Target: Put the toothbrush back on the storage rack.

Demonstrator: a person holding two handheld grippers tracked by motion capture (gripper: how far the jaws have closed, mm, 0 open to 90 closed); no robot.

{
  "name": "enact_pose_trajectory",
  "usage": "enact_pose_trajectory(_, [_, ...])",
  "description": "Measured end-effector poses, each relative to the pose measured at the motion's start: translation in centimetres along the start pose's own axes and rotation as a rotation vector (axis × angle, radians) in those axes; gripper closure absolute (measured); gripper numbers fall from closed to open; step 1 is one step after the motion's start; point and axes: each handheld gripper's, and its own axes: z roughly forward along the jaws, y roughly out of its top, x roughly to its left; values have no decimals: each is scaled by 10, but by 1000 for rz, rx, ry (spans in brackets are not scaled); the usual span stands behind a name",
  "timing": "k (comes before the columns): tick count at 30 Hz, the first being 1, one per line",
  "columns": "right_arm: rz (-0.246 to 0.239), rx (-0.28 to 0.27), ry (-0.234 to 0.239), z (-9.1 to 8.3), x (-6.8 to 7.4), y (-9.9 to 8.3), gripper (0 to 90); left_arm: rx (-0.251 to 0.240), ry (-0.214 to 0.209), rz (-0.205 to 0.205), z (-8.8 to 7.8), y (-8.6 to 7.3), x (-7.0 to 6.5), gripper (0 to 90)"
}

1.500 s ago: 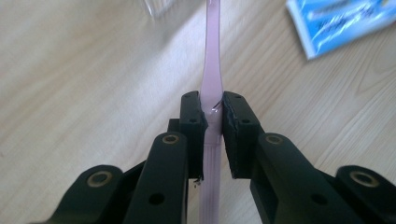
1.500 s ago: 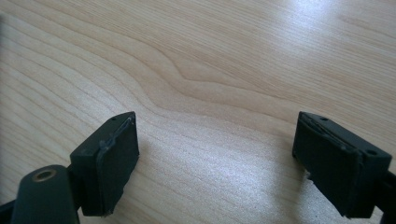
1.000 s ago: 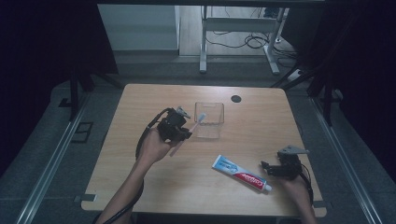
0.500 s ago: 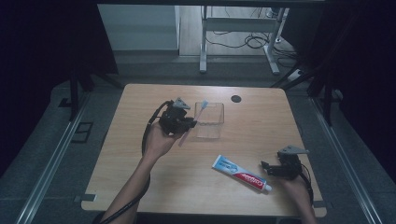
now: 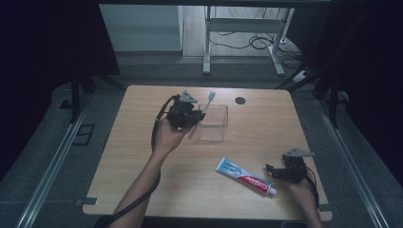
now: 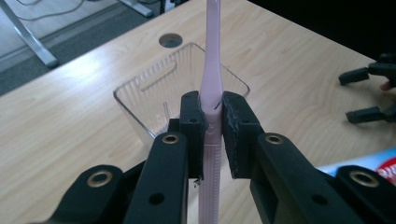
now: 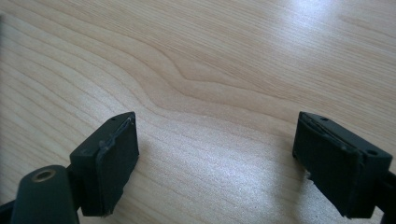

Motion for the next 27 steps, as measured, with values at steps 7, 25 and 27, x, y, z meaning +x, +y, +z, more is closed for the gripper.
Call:
enact_pose_trajectory(7, [0, 0, 0, 0, 0, 0, 139, -33, 10, -4, 6, 12, 3, 792])
enact_pose_trajectory(25, [2, 2, 0, 0, 0, 0, 135, -98, 16, -13, 30, 38, 11, 791])
enact_pose_trajectory(27, [1, 2, 1, 0, 0, 0, 134, -98, 21, -10, 34, 40, 11, 791])
